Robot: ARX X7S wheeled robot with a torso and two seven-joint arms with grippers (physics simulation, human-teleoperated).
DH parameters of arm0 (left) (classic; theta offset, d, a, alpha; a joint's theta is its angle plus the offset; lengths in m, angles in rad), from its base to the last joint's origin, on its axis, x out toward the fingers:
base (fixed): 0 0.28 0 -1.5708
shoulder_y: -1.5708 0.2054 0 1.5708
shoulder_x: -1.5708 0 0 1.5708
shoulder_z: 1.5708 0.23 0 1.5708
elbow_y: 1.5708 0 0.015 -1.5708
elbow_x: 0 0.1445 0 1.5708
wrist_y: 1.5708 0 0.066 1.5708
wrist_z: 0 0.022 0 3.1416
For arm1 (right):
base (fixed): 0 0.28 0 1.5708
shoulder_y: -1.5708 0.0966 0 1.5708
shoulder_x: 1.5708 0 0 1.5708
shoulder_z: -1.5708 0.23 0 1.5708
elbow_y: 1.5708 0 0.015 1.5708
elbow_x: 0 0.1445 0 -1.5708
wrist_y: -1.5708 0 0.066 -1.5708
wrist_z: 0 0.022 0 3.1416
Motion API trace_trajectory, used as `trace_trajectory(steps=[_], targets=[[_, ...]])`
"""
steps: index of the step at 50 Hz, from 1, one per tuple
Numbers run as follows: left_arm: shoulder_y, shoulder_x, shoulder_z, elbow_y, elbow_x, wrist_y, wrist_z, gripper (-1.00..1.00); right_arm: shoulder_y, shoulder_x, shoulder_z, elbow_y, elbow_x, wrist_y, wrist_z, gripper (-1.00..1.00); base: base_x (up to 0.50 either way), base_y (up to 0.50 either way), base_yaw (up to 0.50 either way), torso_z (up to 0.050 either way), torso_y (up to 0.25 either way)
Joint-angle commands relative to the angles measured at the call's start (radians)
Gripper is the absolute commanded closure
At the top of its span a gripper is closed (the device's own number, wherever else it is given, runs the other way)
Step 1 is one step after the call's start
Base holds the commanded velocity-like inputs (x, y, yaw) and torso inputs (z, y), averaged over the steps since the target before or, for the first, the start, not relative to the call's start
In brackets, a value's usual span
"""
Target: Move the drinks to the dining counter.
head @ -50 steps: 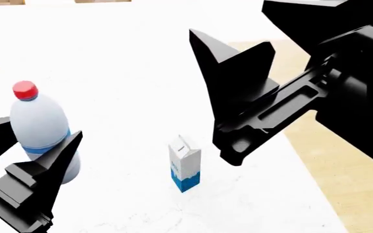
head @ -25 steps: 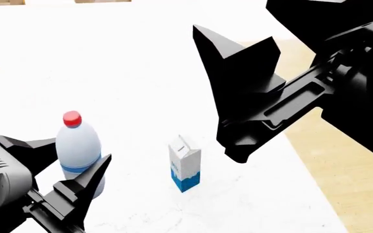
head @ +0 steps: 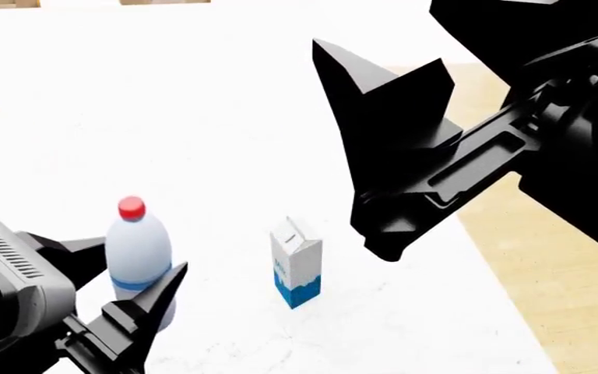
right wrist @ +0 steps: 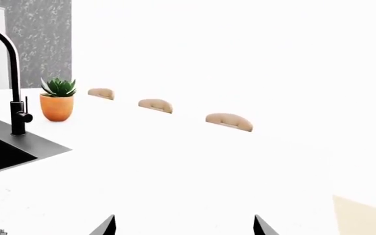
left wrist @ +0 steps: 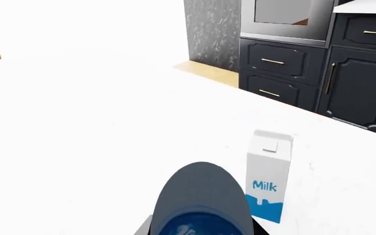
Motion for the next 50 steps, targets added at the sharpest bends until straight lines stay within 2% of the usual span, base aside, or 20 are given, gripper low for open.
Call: trace_trajectory(steps=[1,13,21,22,50], targets=[[0.022,0.021,-0.010,-0.006,0.024,-0.013,0.015,1.00,0.007,0.000,-0.001,0.002,0.003,0.000,0.000,-1.00,0.00,0.00,0.00,0.000,0.000],[0.072,0.069,-0.029,-0.002,0.077,-0.045,0.063,1.00,0.007,0.001,-0.002,-0.002,0.004,-0.003,0.004,-1.00,0.00,0.00,0.00,0.000,0.001],[0.074,0.063,-0.029,0.003,0.084,-0.050,0.066,1.00,0.007,0.007,0.000,0.000,0.005,-0.001,-0.001,-1.00,0.00,0.00,0.00,0.000,0.000],[0.071,0.063,-0.026,0.004,0.084,-0.049,0.065,-1.00,0.007,0.007,0.001,-0.001,0.006,-0.002,-0.001,-1.00,0.00,0.00,0.00,0.000,0.000],[0.052,0.031,-0.027,0.008,0.056,-0.020,0.045,-1.00,0.009,0.006,-0.004,-0.003,0.004,-0.007,0.004,-1.00,0.00,0.00,0.00,0.000,0.000]])
